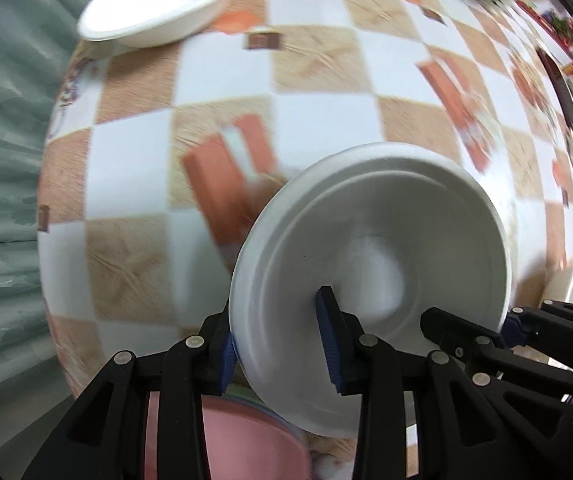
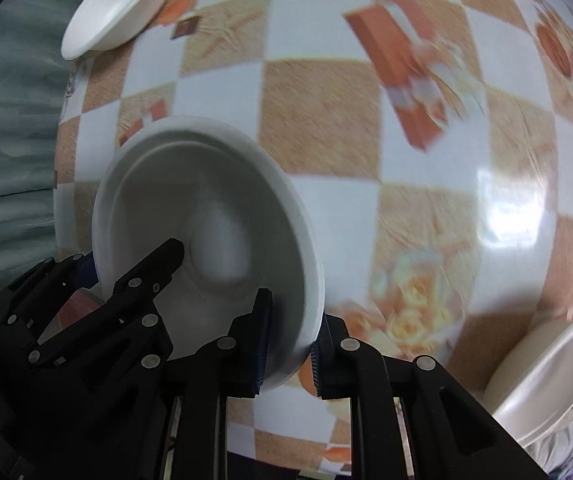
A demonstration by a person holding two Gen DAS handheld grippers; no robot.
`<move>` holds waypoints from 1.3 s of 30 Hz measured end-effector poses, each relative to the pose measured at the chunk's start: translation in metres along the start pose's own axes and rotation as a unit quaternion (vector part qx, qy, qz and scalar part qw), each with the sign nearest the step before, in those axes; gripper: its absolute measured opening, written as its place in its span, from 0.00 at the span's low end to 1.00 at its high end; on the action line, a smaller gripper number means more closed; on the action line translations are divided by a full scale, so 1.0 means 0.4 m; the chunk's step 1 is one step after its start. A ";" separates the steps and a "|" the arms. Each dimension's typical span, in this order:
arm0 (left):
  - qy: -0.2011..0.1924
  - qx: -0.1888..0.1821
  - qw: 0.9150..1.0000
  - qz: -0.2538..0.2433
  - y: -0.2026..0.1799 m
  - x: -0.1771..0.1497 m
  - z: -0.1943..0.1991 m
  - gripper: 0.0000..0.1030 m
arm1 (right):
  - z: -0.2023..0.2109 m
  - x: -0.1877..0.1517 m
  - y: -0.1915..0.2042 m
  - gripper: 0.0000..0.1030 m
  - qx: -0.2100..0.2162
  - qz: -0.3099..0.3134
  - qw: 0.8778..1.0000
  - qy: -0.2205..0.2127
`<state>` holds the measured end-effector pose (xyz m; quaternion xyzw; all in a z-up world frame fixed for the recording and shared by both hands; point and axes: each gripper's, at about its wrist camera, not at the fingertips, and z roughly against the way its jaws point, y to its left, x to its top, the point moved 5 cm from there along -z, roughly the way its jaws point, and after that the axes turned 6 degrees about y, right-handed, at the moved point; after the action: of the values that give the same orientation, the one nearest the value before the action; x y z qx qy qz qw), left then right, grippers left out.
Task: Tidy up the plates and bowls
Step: 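Carry the second bowl into the first bowl and open the left tool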
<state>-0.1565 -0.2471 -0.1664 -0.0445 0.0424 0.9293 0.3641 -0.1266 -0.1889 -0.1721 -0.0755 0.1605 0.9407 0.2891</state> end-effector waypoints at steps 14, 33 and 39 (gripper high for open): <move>0.000 0.020 0.997 -0.070 -0.167 -0.086 0.057 0.38 | 0.007 -0.083 -0.087 0.19 0.012 -0.026 1.000 0.002; -0.029 0.002 0.960 -0.277 -0.549 -0.118 0.154 0.38 | 0.213 -0.241 -0.422 0.19 0.020 -0.200 0.976 -0.085; -0.015 0.002 0.953 -0.301 -0.611 -0.110 0.108 0.40 | 0.200 -0.269 -0.510 0.19 0.021 -0.240 0.967 -0.085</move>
<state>0.0398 -0.0933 -0.1296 -0.0404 0.0236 0.7771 0.6277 0.0737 -0.0577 -0.1246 -0.0260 0.1323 0.8433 0.5202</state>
